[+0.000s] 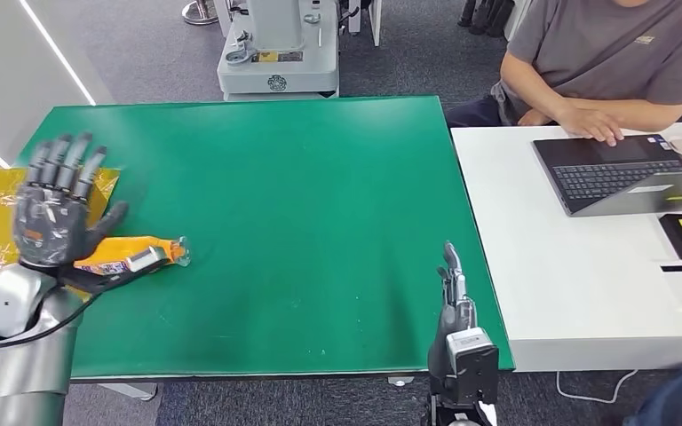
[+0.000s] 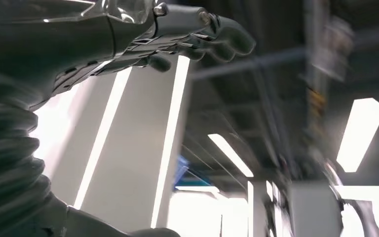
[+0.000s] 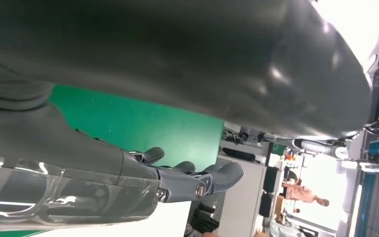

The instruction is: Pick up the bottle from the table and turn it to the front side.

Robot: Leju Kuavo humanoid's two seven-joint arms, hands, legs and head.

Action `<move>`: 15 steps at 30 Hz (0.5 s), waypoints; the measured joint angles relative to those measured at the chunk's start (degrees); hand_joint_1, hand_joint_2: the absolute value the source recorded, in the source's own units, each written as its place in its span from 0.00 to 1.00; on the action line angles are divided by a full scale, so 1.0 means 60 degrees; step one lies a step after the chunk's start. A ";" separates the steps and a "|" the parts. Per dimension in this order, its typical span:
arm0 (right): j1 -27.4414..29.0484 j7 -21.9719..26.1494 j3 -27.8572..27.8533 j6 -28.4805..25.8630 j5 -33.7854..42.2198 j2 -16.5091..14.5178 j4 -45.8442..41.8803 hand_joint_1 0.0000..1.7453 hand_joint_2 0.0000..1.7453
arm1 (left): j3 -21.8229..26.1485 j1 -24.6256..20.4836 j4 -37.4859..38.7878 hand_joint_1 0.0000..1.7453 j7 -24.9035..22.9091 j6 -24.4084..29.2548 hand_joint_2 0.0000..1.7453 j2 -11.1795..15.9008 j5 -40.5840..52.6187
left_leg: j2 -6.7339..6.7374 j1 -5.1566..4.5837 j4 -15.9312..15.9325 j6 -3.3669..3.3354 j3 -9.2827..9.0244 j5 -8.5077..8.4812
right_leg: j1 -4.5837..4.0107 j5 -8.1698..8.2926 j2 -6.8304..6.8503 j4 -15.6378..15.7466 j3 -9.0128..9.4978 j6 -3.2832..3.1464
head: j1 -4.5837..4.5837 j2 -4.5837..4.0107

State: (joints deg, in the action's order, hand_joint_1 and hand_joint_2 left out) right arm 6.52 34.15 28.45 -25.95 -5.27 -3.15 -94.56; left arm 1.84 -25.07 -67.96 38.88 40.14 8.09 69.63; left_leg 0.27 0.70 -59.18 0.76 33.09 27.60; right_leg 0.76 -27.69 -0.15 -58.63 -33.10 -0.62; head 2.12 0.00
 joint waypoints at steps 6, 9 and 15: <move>0.0061 0.0066 -0.0004 -0.0142 0.0024 0.0000 0.0010 0.00 0.00 | 0.0431 0.0172 -0.2394 0.00 0.0034 0.0013 1.00 -0.0723 -0.2964 | -0.0021 0.0000 0.0000 0.0000 0.0002 -0.0001 | 0.0000 0.0000 0.0021 0.0001 0.0004 0.0000 | 0.0002 0.0000; 0.0099 0.0162 0.0002 -0.0274 0.0094 0.0001 0.0036 0.00 0.00 | 0.0383 0.0224 -0.3146 0.00 0.0038 0.0011 1.00 -0.1236 -0.5520 | -0.0022 -0.0001 -0.0001 0.0000 0.0002 -0.0002 | 0.0001 0.0001 0.0021 0.0003 0.0006 0.0001 | 0.0000 0.0000; 0.0101 0.0358 0.0036 -0.0629 0.0298 0.0013 0.0127 0.00 0.00 | -0.0660 0.0947 -0.3459 0.00 -0.0321 -0.2167 1.00 -0.1897 -1.2672 | -0.0020 -0.0006 -0.0002 -0.0002 0.0001 0.0000 | 0.0005 0.0002 0.0020 0.0008 0.0007 0.0002 | 0.0002 0.0000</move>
State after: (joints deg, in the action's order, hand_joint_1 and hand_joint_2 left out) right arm 7.13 36.29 28.67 -29.72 -3.48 -3.07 -93.80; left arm -2.12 -19.39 -88.71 36.95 27.14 -3.29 -6.40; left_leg 0.14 0.67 -59.19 0.75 33.10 27.60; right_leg 0.79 -27.68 -0.03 -58.58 -33.06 -0.61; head 2.13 0.00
